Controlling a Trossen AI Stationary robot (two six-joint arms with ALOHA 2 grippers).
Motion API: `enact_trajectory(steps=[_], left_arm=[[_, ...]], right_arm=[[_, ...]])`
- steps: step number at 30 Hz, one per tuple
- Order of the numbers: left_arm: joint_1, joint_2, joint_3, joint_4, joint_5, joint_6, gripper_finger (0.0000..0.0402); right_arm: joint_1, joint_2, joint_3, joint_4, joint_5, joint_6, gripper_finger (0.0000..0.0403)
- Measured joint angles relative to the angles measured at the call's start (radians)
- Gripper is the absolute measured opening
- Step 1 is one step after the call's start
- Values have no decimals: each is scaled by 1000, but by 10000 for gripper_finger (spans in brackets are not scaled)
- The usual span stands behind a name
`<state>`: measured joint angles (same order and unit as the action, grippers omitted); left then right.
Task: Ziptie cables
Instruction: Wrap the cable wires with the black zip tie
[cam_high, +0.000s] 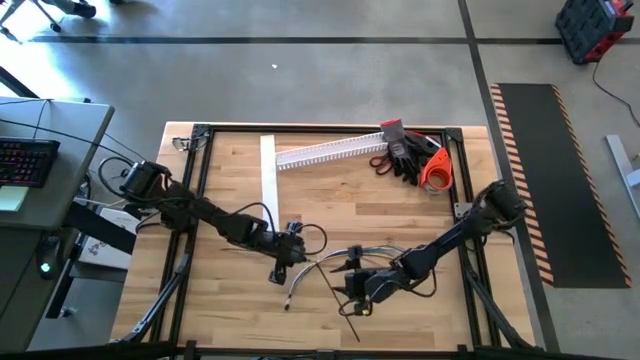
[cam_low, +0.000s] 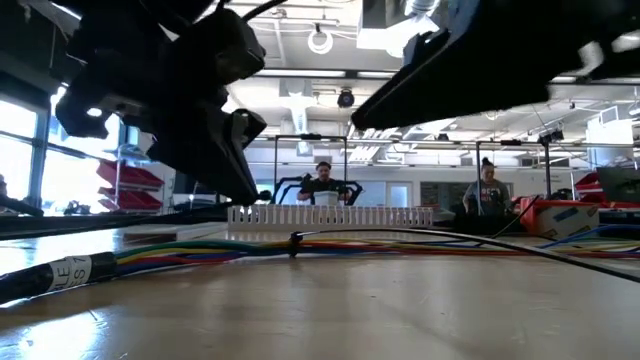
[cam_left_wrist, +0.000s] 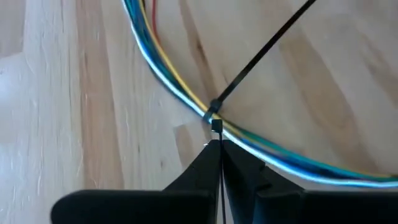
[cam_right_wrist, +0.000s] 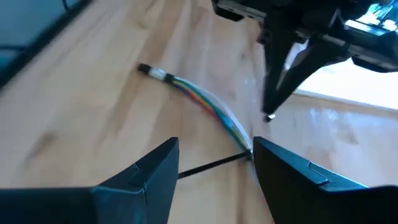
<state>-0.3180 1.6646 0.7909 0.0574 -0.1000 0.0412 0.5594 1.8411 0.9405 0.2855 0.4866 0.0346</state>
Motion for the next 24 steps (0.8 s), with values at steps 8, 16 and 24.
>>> enact_trajectory(steps=[8,16,24], left_arm=[[-1,-8,1,105,82,-30,0],[-1,-8,2,175,126,-45,0],[-1,-9,2,192,126,-56,0]], right_arm=[[-31,60,1,125,23,-376,156],[-27,105,1,251,143,-681,128],[-28,105,1,266,100,-773,123]])
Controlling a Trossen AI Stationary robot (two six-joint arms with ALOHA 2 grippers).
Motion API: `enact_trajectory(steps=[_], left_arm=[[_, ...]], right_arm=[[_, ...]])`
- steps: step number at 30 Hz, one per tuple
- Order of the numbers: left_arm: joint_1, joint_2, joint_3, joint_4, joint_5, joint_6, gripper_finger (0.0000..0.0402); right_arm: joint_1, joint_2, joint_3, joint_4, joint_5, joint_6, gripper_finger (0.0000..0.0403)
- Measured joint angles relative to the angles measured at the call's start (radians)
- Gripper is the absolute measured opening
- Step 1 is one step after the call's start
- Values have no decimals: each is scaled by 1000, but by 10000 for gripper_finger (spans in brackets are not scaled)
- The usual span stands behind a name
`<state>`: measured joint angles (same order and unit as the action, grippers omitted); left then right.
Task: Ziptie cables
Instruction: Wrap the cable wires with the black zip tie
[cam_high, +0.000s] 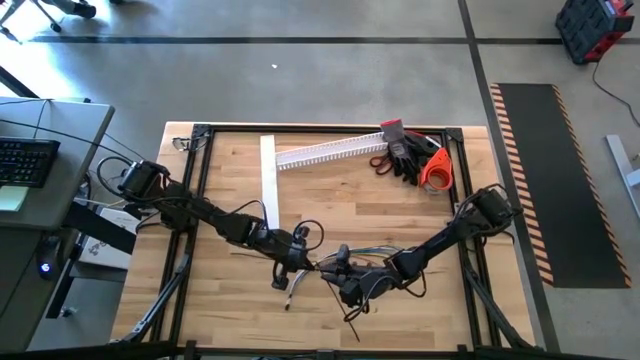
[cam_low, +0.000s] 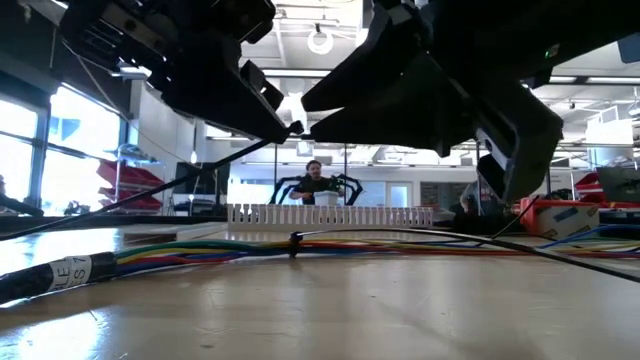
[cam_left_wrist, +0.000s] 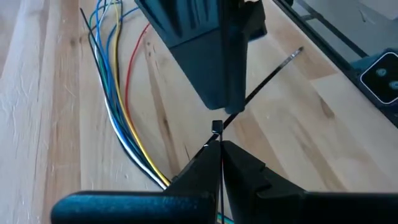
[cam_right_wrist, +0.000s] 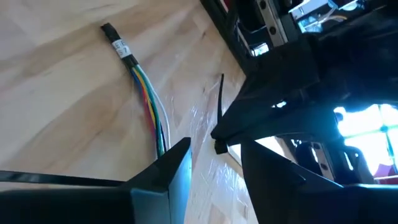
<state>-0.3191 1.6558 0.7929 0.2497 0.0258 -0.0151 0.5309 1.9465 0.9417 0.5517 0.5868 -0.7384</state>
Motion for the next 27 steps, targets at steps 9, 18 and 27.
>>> enact_trajectory(steps=[9,18,27], left_arm=[[3,0,1,54,1,-27,0],[3,0,1,54,1,-34,0],[3,0,1,54,-29,-45,2]], right_arm=[[-20,0,0,36,3,-3,123],[-20,0,0,39,7,5,65],[-20,0,0,32,-11,182,8]])
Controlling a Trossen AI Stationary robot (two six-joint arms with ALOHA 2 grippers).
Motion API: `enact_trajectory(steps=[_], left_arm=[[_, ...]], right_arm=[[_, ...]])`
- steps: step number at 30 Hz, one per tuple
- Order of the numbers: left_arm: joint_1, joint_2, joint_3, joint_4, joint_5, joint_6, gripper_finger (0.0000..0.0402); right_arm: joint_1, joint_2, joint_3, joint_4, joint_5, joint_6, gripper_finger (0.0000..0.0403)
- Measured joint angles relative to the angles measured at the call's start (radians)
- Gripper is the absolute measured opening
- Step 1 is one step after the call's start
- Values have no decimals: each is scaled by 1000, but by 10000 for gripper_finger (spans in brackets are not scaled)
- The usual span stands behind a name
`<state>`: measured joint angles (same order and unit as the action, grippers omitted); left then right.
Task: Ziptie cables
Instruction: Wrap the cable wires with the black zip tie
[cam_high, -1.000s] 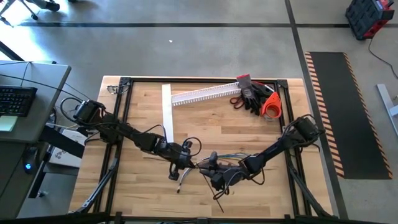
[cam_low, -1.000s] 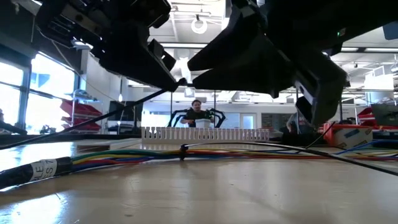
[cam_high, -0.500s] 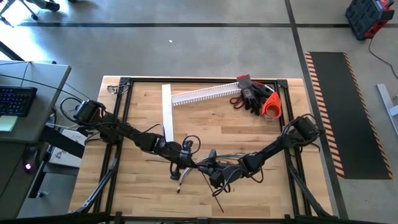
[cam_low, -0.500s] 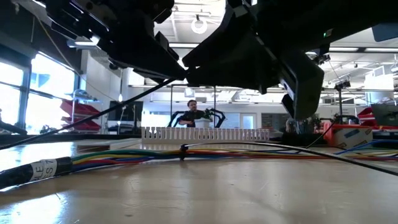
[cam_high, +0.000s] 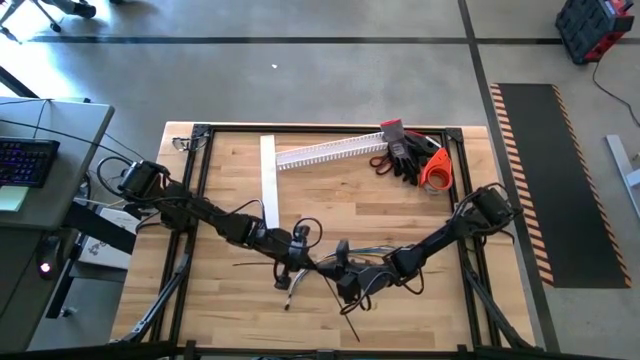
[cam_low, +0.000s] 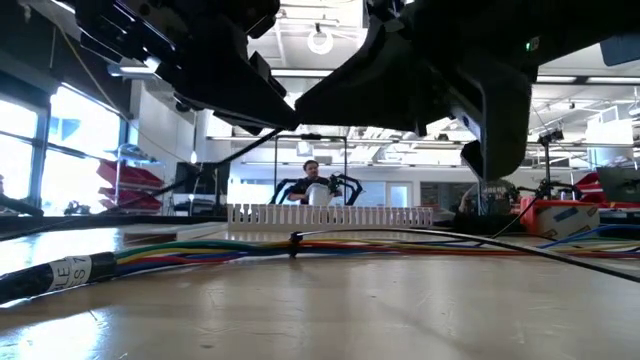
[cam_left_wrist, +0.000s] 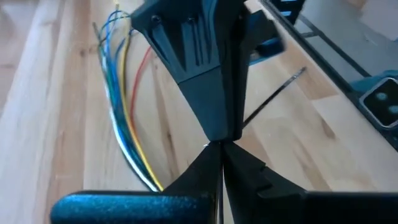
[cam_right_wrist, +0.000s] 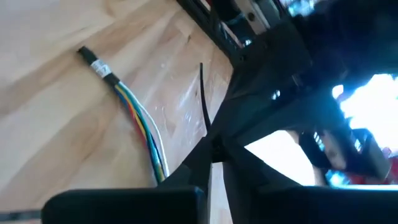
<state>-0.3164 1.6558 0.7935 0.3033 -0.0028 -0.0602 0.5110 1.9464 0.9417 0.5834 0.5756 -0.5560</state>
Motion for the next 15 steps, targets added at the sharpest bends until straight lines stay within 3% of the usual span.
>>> enact_trajectory(steps=[7,15], left_arm=[[1,-2,1,15,-89,69,51],[-36,-2,1,22,-274,152,104]], right_arm=[[36,-64,0,-224,63,347,2],[181,-334,0,-679,250,810,1]])
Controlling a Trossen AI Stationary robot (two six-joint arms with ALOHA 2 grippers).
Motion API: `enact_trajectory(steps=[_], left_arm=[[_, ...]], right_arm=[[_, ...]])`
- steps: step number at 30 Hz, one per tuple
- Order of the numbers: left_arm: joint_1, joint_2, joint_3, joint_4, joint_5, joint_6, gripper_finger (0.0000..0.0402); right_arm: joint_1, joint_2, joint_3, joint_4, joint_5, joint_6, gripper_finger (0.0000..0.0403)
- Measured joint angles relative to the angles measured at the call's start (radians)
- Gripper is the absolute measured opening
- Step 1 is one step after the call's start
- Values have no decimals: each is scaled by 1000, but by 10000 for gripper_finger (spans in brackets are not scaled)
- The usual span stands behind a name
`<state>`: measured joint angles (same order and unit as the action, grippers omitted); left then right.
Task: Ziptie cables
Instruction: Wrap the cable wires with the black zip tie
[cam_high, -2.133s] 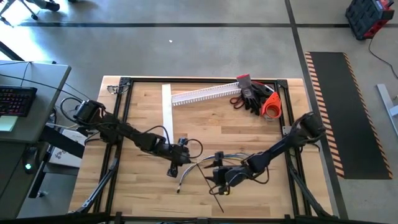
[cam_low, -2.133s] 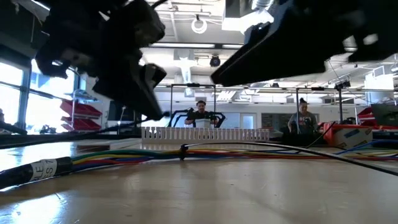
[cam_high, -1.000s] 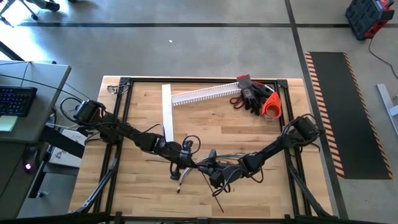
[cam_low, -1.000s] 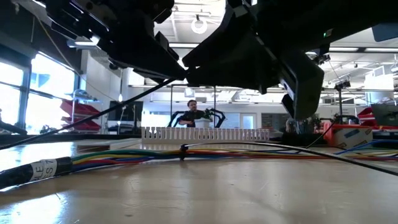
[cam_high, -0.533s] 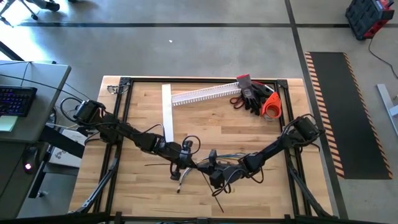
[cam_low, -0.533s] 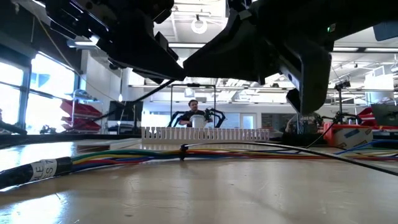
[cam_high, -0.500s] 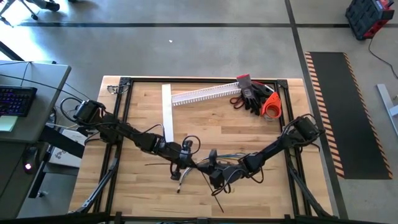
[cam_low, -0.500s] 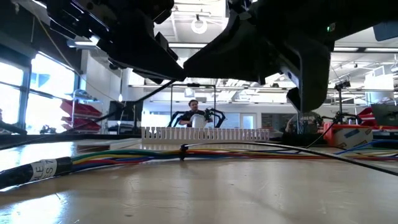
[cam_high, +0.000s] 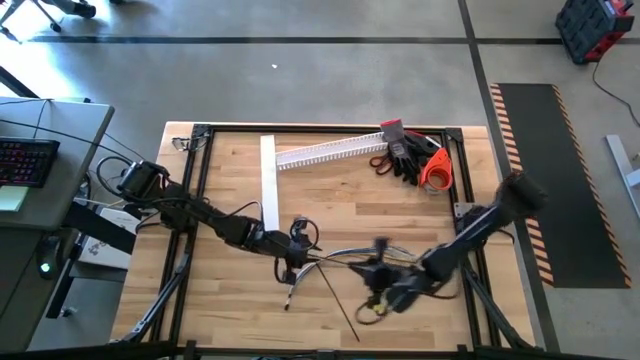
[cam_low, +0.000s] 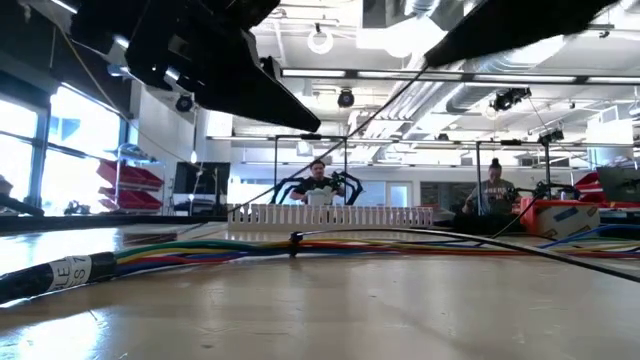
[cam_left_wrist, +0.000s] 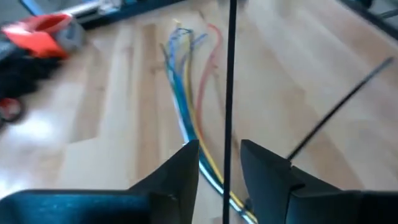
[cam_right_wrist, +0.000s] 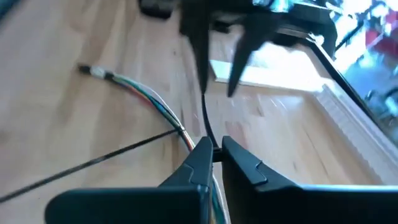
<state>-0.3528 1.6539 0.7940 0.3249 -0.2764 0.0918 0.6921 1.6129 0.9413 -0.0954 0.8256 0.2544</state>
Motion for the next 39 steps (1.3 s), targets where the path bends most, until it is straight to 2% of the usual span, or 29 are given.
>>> enact_trajectory(steps=[4,11,19,23,26,31,37,39], left_arm=[[-31,3,0,43,-76,37,108],[-56,78,0,122,-78,56,108],[-46,230,1,351,-126,117,108],[-19,302,43,385,-134,108,108],[6,365,97,381,-82,95,111],[39,456,204,287,-69,95,128],[76,480,317,95,-167,76,160],[91,480,331,71,-144,68,166]], right_arm=[[85,-159,0,-208,39,255,1],[204,-408,0,-496,38,595,0],[283,-605,0,-658,-65,847,0],[318,-621,0,-744,-106,986,0],[330,-613,0,-835,-144,1094,0],[350,-572,17,-929,-184,1195,0],[368,-443,175,-1094,-273,1290,0],[376,-386,240,-1144,-304,1326,0]])
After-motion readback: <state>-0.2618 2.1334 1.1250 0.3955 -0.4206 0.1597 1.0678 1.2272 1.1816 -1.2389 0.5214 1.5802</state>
